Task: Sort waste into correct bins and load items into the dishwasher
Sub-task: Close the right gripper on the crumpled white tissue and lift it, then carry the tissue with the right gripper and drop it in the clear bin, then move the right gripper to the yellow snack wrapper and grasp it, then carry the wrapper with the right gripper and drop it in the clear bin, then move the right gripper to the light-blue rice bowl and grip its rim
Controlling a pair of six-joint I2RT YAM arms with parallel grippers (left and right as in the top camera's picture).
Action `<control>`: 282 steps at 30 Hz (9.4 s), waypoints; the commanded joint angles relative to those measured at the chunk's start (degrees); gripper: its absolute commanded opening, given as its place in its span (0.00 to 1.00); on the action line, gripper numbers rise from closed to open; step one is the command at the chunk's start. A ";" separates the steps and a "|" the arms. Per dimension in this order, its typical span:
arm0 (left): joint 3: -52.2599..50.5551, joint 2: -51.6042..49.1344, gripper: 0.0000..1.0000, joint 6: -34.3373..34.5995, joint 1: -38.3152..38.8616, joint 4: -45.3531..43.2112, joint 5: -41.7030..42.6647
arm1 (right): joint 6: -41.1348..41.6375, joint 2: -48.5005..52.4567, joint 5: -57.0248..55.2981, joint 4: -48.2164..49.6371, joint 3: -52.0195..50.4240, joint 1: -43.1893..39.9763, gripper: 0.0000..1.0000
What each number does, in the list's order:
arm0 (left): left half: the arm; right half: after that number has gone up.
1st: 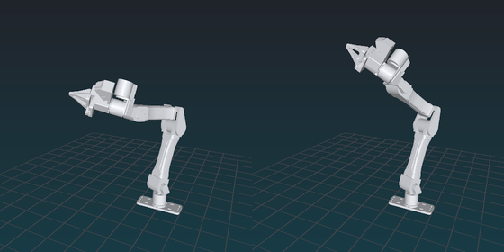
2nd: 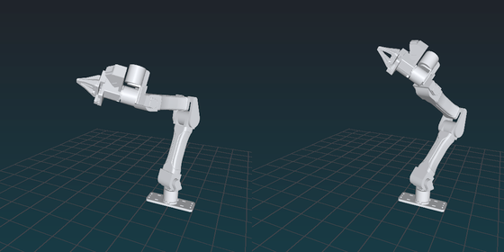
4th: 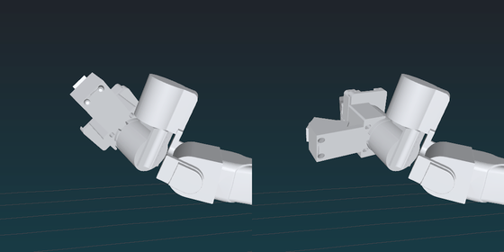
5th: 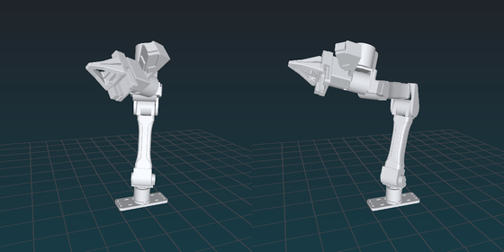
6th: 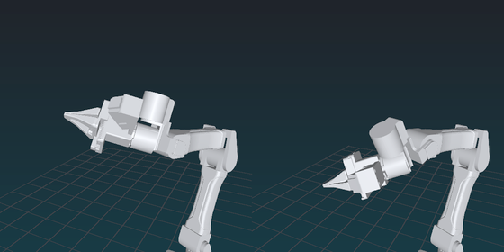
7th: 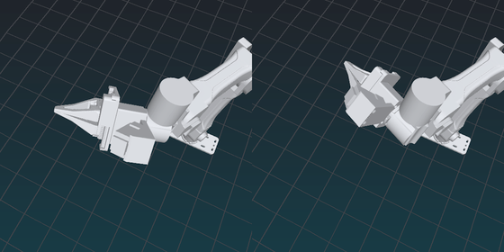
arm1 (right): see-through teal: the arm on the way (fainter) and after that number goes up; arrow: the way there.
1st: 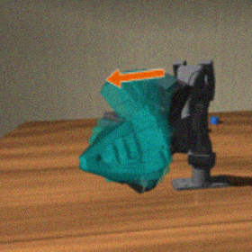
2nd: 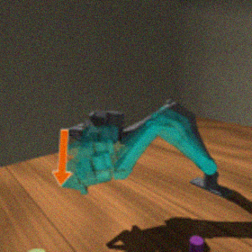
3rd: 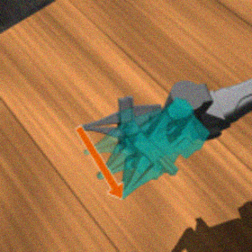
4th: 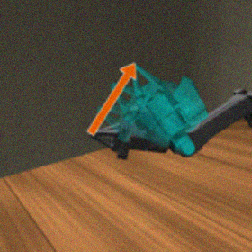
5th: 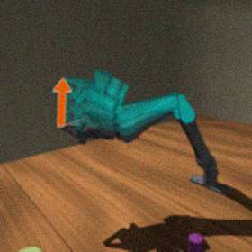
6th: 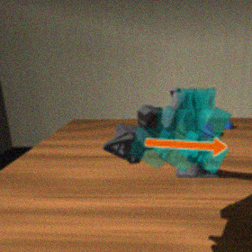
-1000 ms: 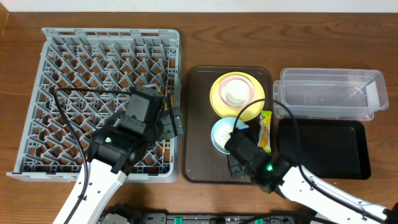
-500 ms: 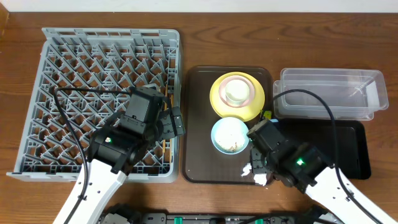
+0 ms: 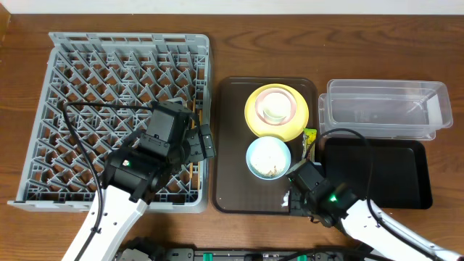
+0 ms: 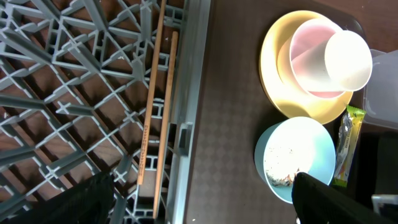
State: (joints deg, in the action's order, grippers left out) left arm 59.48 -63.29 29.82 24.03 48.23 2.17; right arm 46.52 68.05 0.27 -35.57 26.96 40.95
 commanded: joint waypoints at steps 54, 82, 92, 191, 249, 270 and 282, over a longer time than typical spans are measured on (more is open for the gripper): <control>0.37 -0.07 0.92 0.07 -0.24 0.17 -0.72 | -32.04 15.50 -3.48 -8.13 42.21 -42.99 0.83; 0.37 -0.07 0.92 0.07 -0.24 0.17 -0.72 | -14.80 3.13 -10.95 -14.71 24.79 -12.55 0.46; 0.37 -0.07 0.92 0.07 -0.24 0.17 -0.72 | -14.40 3.21 -12.46 -1.77 13.31 -12.31 0.44; 0.37 -0.07 0.92 0.07 -0.24 0.17 -0.72 | -19.04 11.10 -17.62 21.07 23.30 -50.86 0.80; 0.37 -0.07 0.93 0.07 -0.24 0.17 -0.72 | -35.15 -1.20 19.37 -6.34 23.47 -22.12 0.05; 0.37 -0.07 0.93 0.07 -0.24 0.17 -0.72 | -25.70 19.47 -11.93 -4.28 23.56 -3.19 0.01; 0.37 -0.07 0.93 0.07 -0.24 0.17 -0.72 | -25.35 10.88 -13.90 -10.08 25.16 -3.28 0.01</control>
State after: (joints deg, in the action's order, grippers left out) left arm 59.48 -63.33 29.82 24.03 48.23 2.17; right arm 20.40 82.52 -12.49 -45.43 49.91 37.36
